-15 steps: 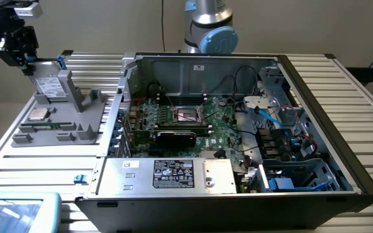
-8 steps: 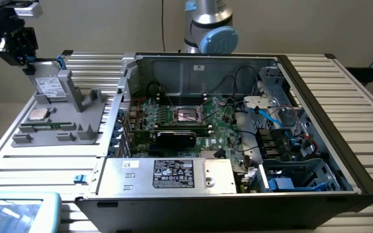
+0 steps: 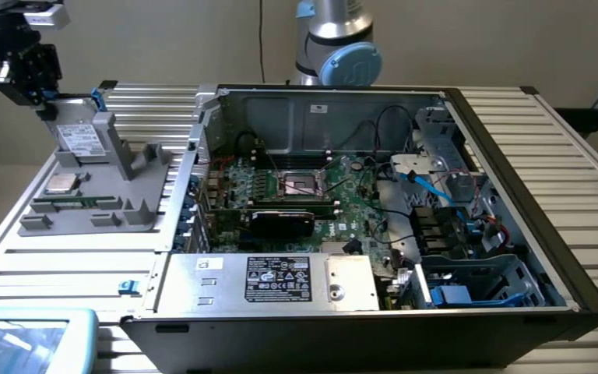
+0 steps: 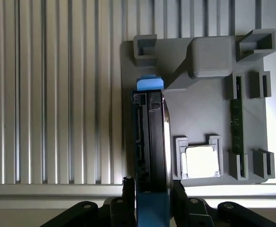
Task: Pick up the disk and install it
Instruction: 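Pick up the disk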
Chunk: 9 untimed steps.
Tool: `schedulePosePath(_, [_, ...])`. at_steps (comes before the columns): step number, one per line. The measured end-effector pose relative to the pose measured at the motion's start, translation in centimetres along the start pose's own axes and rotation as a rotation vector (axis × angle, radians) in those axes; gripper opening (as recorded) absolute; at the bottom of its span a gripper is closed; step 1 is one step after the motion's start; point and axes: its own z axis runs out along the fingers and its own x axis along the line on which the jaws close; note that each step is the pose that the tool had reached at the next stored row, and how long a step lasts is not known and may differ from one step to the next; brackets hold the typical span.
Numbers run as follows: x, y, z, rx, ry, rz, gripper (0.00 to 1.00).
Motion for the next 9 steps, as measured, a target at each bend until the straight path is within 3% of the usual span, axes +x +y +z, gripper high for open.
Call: schedulePosePath(9, [-0.01,0.11,0.02,0.0001,-0.0014,0.0,0.4])
